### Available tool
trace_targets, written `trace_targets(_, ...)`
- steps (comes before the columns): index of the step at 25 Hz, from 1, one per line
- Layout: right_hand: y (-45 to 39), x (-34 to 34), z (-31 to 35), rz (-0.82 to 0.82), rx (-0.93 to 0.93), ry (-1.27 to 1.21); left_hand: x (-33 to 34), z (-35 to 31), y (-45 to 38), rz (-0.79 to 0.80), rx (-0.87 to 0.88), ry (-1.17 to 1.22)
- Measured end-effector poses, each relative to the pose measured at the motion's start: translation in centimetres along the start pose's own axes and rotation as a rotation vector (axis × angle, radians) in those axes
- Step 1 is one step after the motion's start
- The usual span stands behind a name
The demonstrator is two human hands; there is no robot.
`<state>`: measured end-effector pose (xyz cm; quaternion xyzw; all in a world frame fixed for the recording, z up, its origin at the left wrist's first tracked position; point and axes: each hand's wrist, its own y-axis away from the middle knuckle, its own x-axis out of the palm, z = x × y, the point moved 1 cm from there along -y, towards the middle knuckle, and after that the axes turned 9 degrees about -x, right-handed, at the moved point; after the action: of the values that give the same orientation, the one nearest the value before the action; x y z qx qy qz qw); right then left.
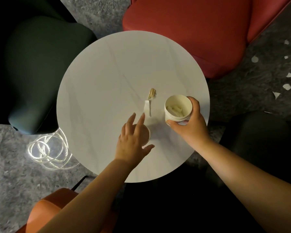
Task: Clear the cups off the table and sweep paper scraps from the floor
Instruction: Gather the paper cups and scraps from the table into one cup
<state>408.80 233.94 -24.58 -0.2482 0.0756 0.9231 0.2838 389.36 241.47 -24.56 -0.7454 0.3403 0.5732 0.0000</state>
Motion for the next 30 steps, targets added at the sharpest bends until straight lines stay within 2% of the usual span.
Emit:
trace_targets(4, 0.5, 0.4, 2.8, 0.046, -0.003, -0.138, -0.3, 1.0, 0.5, 0.0, -0.019, 0.268)
trace_targets(9, 1.6, 2.4, 6.4, 0.152, -0.084, -0.226, -1.6, 3.8, 1.8, 0.06, -0.112, 0.264)
trace_targets(12, 2.5, 4.3, 6.7, 0.236, -0.119, -0.174, -2.7, 5.5, 2.3, 0.104, -0.2, 0.277)
trace_targets(13, 2.7, 4.9, 6.4, 0.264, -0.128, -0.149, -3.1, 5.7, 2.3, 0.084, -0.257, 0.352)
trace_targets(15, 2.9, 6.0, 5.4, 0.312, -0.141, -0.108, -4.2, 5.4, 2.2, 0.038, -0.393, 0.651)
trace_targets(17, 3.1, 7.0, 4.1, 0.36, -0.14, -0.08, -5.1, 4.3, 1.9, 0.105, -0.402, 0.92)
trace_targets(18, 3.2, 7.4, 3.5, 0.391, -0.132, -0.073, -5.4, 3.6, 1.7, 0.18, -0.374, 0.978)
trace_targets(21, 3.8, 8.2, 2.0, 0.467, -0.074, -0.062, -4.6, 1.5, 1.2, 0.298, -0.294, 0.883)
trace_targets(24, 4.1, 8.7, 1.3, 0.398, -0.075, -0.083, -3.3, 0.8, 0.6, 0.308, -0.337, 0.839)
trace_targets(27, 4.0, 8.1, 0.9, 0.319, -0.12, -0.074, -2.7, 1.5, -0.3, 0.419, -0.373, 1.06)
trace_targets(28, 3.9, 7.6, 0.7, 0.299, -0.122, -0.059, -2.6, 1.8, -1.0, 0.405, -0.409, 1.117)
trace_targets(30, 3.9, 6.3, -0.1, 0.251, -0.11, -0.034, -2.1, 1.8, -3.3, 0.264, -0.525, 1.071)
